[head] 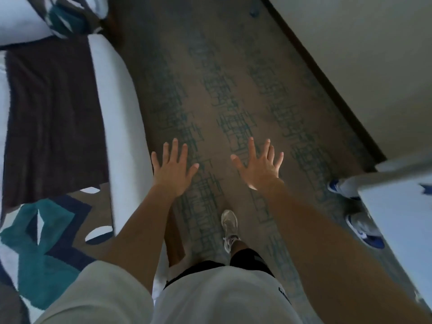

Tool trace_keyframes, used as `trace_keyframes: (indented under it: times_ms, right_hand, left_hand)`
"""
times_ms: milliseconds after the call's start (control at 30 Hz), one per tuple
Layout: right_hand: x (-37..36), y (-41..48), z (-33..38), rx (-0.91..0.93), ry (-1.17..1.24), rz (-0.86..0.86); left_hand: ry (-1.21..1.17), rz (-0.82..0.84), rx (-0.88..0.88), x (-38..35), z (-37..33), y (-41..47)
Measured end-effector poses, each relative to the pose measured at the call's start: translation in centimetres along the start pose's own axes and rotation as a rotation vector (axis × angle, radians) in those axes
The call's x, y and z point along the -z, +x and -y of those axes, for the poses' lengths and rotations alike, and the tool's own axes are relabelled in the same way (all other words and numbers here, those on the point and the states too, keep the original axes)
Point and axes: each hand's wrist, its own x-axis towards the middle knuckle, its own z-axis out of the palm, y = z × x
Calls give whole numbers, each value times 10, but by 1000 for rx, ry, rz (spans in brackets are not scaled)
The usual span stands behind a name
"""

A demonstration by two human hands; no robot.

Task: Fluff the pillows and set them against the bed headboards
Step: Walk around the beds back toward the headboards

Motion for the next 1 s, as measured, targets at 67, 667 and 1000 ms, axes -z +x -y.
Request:
trace_keyframes:
  times_ms: [67, 667, 1000]
  right_hand:
    - [19, 31, -2, 55, -35, 4]
    - [105, 221, 63, 289, -132, 30]
    - [156, 342, 175, 314, -152, 25]
  left_hand:
    - [-34, -13, 60, 9, -7, 19]
    - [-41, -91, 326, 66, 24, 145]
    - [-48, -124, 374, 119, 114, 270]
